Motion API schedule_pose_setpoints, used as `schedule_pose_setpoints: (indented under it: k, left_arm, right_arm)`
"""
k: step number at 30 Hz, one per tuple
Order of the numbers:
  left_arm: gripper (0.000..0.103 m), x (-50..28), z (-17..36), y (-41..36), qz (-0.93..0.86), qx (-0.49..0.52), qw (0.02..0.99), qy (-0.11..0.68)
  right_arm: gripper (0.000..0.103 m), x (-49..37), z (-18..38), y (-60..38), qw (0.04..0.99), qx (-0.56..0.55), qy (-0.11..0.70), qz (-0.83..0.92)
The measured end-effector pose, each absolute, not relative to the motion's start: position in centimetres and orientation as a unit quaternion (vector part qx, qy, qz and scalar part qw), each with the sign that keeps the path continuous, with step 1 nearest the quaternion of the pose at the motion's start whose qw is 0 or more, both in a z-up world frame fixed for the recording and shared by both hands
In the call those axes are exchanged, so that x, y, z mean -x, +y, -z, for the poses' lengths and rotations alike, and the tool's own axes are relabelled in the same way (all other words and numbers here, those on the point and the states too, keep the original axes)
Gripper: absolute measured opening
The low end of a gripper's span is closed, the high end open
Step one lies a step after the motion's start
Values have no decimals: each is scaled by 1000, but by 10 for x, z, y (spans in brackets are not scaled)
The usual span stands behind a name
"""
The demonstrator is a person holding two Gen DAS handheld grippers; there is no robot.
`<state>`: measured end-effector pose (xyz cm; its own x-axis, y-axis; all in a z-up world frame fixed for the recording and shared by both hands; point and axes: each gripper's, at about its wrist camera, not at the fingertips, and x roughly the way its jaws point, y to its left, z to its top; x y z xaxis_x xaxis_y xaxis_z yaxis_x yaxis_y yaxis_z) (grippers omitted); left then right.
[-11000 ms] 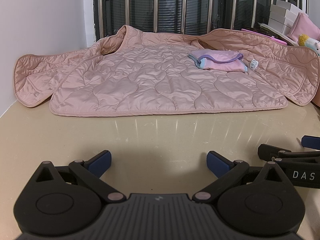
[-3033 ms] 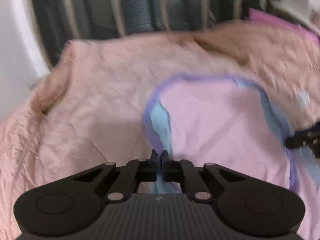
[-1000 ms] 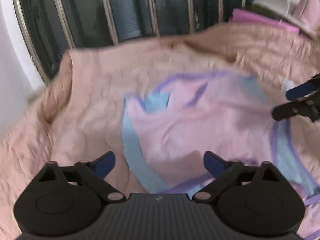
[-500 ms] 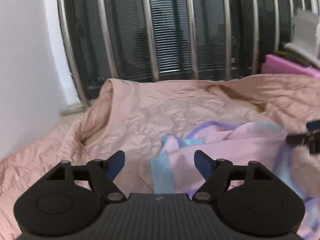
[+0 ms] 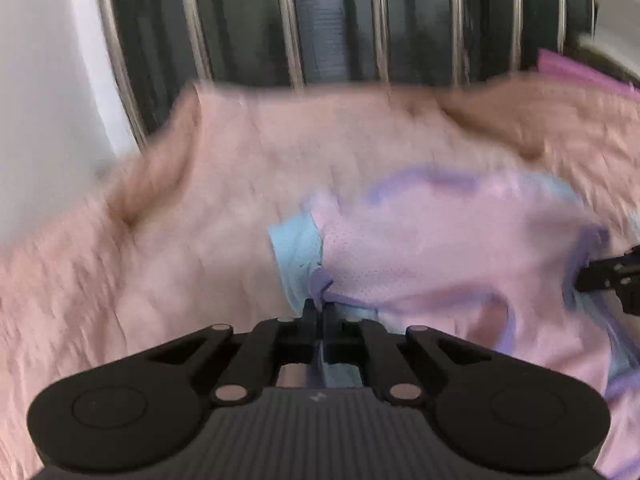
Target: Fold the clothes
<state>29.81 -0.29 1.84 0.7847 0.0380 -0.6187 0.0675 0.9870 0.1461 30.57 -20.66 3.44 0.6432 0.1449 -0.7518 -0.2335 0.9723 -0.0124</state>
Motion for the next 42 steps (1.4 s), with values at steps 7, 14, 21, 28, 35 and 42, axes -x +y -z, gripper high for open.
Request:
schedule_pose_setpoints:
  k: [7, 14, 21, 28, 35, 42]
  left_arm:
    - [71, -261, -93, -9, -9, -65, 964, 257]
    - [103, -174, -103, 8, 8, -116, 975, 191]
    - [103, -139, -21, -10, 35, -245, 951, 186]
    - [103, -140, -1, -10, 27, -278, 937, 208]
    - [102, -128, 0, -10, 51, -289, 933, 207]
    - [102, -132, -12, 4, 74, -214, 948, 225]
  right_arm:
    - [60, -286, -83, -230, 954, -2, 297, -38]
    - [86, -220, -113, -236, 947, -20, 306, -97]
    - [82, -183, -47, -236, 944, 6, 317, -92]
    - [84, -142, -32, -226, 959, 119, 206, -152]
    - [83, -127, -15, -183, 932, 270, 162, -177]
    - [19, -149, -6, -176, 920, 254, 233, -187]
